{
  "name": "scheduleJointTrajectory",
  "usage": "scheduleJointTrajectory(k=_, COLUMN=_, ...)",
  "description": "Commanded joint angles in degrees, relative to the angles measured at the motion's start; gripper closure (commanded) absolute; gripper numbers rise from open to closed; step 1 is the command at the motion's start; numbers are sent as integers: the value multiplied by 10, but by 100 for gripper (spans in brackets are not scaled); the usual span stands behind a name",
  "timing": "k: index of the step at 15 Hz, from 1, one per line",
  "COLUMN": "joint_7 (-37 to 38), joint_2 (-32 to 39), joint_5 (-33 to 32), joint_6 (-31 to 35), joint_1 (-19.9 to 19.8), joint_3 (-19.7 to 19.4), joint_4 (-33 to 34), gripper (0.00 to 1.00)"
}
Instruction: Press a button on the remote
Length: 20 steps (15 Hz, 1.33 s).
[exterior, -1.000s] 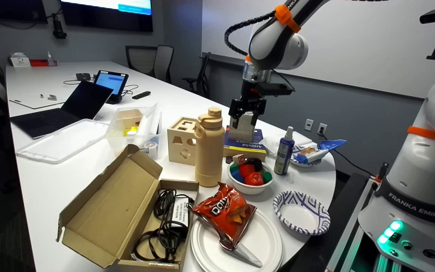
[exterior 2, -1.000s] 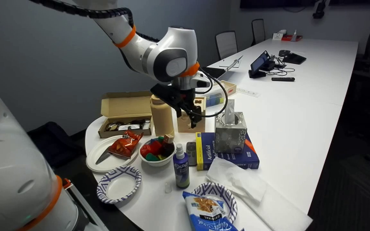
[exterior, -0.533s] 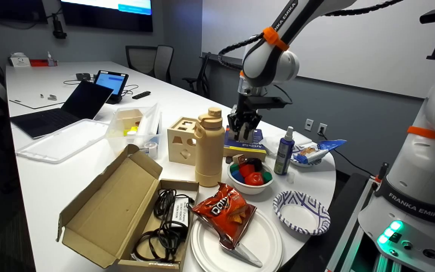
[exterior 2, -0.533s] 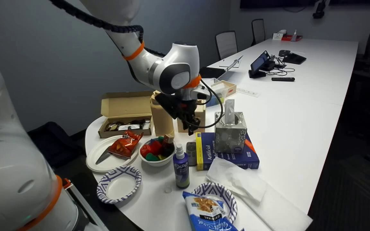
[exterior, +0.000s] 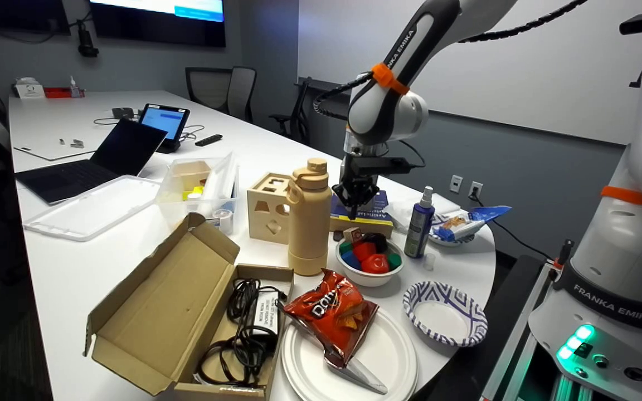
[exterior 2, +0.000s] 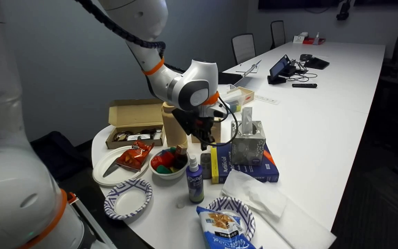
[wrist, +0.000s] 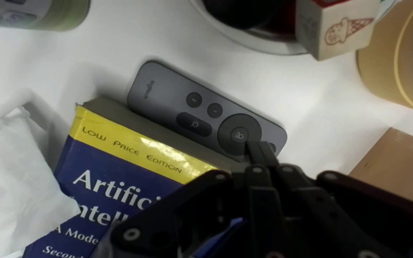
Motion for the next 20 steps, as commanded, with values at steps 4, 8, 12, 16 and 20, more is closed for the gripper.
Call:
scheduleJointTrajectory(k=4, joint_7=3, joint_2=51, joint_5=35, joint_6=8, joint_1=6, joint_3=-2, joint_4=30, gripper=100)
scheduleJointTrajectory(k=8, joint_7=-2, joint_2=69, joint_5=55, joint_6=9, joint_1=5, joint_3=3, joint_4=37, gripper=100)
scheduleJointTrajectory(k=12, joint_7=-5, joint_2=85, joint_5=55, joint_6=27, joint_1=7, joint_3=2, joint_4=45, gripper=100)
scheduleJointTrajectory(k=16, joint_7=-6, joint_2=97, joint_5=57, joint_6=34, joint_1=4, joint_3=2, joint_4=51, gripper=100)
scheduleJointTrajectory(k=20, joint_7=1, joint_2=103, joint_5=54, joint_6=27, joint_1=8, joint_3=-4, joint_4=54, gripper=100)
